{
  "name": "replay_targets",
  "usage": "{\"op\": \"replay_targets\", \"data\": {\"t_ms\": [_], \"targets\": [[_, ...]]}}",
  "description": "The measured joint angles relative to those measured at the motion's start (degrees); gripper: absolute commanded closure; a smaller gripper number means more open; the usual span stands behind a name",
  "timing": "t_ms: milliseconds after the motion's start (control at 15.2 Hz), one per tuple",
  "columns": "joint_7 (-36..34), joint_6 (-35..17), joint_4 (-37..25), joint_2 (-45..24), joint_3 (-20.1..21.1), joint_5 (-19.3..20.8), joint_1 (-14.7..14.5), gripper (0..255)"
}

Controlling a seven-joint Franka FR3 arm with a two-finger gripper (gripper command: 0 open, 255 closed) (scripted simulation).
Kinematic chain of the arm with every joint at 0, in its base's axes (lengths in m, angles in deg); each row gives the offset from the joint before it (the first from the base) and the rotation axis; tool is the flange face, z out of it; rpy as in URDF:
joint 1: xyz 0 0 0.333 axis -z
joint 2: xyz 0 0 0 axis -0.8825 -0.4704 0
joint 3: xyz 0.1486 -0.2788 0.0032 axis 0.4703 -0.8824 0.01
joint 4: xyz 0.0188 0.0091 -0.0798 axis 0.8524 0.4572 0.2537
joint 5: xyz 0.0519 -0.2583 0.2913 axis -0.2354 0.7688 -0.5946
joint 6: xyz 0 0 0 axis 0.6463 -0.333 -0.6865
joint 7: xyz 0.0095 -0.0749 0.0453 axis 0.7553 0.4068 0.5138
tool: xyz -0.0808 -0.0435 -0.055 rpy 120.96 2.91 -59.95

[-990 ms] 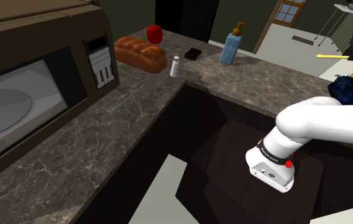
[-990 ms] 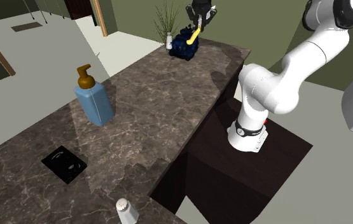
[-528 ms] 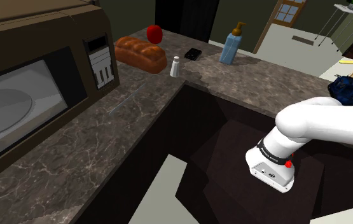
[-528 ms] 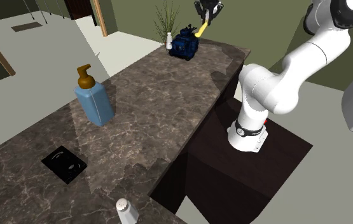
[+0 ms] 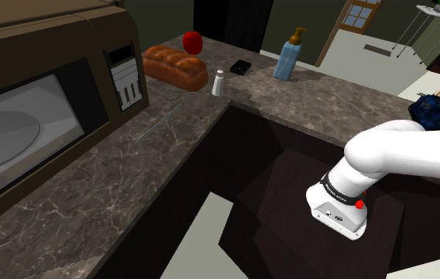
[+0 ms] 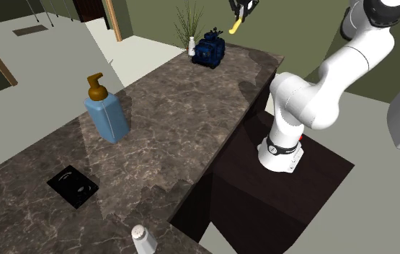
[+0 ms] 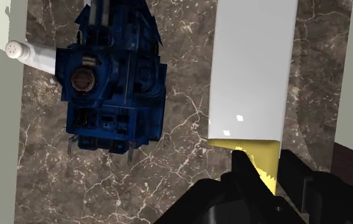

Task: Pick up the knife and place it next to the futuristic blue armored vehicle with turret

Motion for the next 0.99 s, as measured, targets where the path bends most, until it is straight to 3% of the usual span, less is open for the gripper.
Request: {"op": "replay_targets", "data": {"t_ms": [198, 660, 990], "targets": [[3.94, -0.58, -4.01, -0.31, -3.91, 1.97, -1.55, 255], [14.21, -0.85, -17.88, -1.54, -14.04, 5.9, -8.41, 255], [21.61, 0.04, -31.74, -2.09, -22.21, 8.52, -17.46, 255]]}}
